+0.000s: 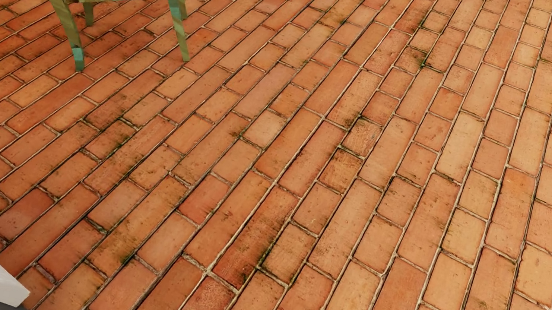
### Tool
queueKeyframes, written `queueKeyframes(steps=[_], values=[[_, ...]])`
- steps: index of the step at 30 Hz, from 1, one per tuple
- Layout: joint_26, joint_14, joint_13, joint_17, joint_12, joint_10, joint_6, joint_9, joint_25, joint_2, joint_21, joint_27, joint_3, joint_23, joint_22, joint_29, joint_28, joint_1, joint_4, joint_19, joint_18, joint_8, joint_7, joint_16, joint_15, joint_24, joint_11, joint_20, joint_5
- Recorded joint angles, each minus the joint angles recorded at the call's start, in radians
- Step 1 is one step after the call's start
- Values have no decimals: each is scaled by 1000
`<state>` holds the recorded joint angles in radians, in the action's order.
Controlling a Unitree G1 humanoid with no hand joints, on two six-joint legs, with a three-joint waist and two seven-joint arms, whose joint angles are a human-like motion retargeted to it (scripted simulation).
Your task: Walk towards the armchair
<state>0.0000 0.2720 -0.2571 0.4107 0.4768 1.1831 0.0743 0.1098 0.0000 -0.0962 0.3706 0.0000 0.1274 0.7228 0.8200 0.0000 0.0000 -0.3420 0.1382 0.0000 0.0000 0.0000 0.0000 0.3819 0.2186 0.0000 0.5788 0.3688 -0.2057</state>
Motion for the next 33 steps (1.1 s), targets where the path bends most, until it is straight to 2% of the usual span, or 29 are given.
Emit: queueKeyframes(steps=[2,5,6,7,8,10,11,12,13,15,16,17,18,19,20,21,22,23,24,25,26,27,28,29,30,31,32,33], values=[[0,-26,52,19,38,-151,-14,-10,0,182,-26,0,109,-79,27,0,0,-164,-45,0,0,0,0,7,131,0,-131,28,6],[0,-106,142,53,44,-438,-39,-11,0,413,-25,0,228,-203,99,0,0,-345,-24,0,0,0,0,31,269,0,-199,65,42],[0,-108,169,65,44,-544,-44,-9,0,469,1,0,261,-223,112,0,0,-368,-15,0,0,0,0,45,281,0,-213,61,58],[0,-87,187,73,39,-583,-42,-17,0,515,28,0,300,-223,126,0,0,-387,0,0,0,0,0,53,256,0,-214,66,85],[0,-48,193,70,27,-545,-53,-24,0,540,59,0,336,-198,151,0,0,-403,2,0,0,0,0,59,183,0,-197,74,124],[0,-70,163,32,7,-358,-99,-38,0,519,125,0,365,-105,193,0,0,-431,-24,0,0,0,0,67,-100,0,-28,75,183],[0,-39,149,10,-21,-226,-119,-27,0,462,173,0,343,-36,228,0,0,-419,-40,0,0,0,0,60,-274,0,134,107,216],[0,26,112,29,-48,-178,-97,27,0,415,208,0,290,-38,217,0,0,-314,-89,0,0,0,0,34,-440,0,350,74,218],[0,75,99,16,-75,-184,-91,19,0,289,247,0,221,9,199,0,0,-243,-117,0,0,0,0,13,-437,0,571,82,224],[0,79,7,-5,-113,-303,-58,18,0,72,287,0,56,56,73,0,0,-17,-152,0,0,0,0,-8,-309,0,786,51,188],[0,63,-40,-24,-130,-388,-37,8,0,-60,267,0,-12,95,-12,0,0,97,-143,0,0,0,0,-19,-299,0,768,11,154],[0,42,-107,-39,-134,-486,-27,9,0,-143,227,0,-88,112,-109,0,0,241,-143,0,0,0,0,-17,-350,0,630,-21,142],[0,23,-133,-14,-167,-563,-21,8,0,-213,321,0,-160,127,-182,0,0,354,-133,0,0,0,0,-5,-432,0,428,-26,127],[0,23,-167,-4,-207,-614,-16,10,0,-281,352,0,-216,129,-249,0,0,451,-115,0,0,0,0,5,-475,0,230,-67,120],[0,49,-200,6,-248,-666,-13,8,0,-322,365,0,-273,132,-311,0,0,542,-102,0,0,0,0,22,-386,0,36,-98,122],[0,87,-231,18,-296,-693,-9,-3,0,-365,374,0,-315,131,-355,0,0,620,-91,0,0,0,0,39,-139,0,-105,-117,124],[0,114,-255,34,-337,-699,2,-8,0,-416,393,0,-357,126,-387,0,0,684,-69,0,0,0,0,55,106,0,-107,-130,138],[0,105,-269,35,-355,-693,6,-7,0,-452,393,0,-421,153,-402,0,0,733,-34,0,0,0,0,61,162,0,-91,-189,160],[0,30,-278,31,-362,-654,9,0,0,-484,394,0,-476,180,-393,0,0,765,13,0,0,0,0,67,15,0,-88,-203,169],[0,-130,-289,18,-342,-598,10,-11,0,-514,379,0,-496,207,-369,0,0,777,37,0,0,0,0,64,-259,0,-10,-209,167],[0,-356,-291,7,-323,-458,55,-31,0,-546,379,0,-464,238,-323,0,0,718,90,0,0,0,0,42,-463,0,73,-195,113],[0,-515,-267,2,-291,-297,63,-20,0,-511,400,0,-401,261,-257,0,0,677,86,0,0,0,0,22,-472,0,172,-177,71],[0,-506,-233,-4,-268,-82,73,-18,0,-441,398,0,-339,252,-195,0,0,552,88,0,0,0,0,2,-424,0,179,-141,28],[0,-355,-198,-8,-241,82,70,-1,0,-323,362,0,-273,221,-133,0,0,458,72,0,0,0,0,-11,-368,0,142,-80,-6],[0,-203,-150,-9,-203,175,54,3,0,-195,337,0,-199,184,-61,0,0,356,45,0,0,0,0,-21,-313,0,80,-18,-30],[0,-97,-108,-12,-163,194,29,7,0,-71,277,0,-123,133,6,0,0,252,8,0,0,0,0,-27,-242,0,21,36,-26],[0,-53,-64,-3,-110,137,13,10,0,63,239,0,-66,63,62,0,0,158,-9,0,0,0,0,-27,-159,0,-52,74,-25],[0,-51,-25,-2,-68,20,-4,5,0,161,156,0,-3,-4,119,0,0,64,-19,0,0,0,0,-25,-73,0,-103,107,1]])
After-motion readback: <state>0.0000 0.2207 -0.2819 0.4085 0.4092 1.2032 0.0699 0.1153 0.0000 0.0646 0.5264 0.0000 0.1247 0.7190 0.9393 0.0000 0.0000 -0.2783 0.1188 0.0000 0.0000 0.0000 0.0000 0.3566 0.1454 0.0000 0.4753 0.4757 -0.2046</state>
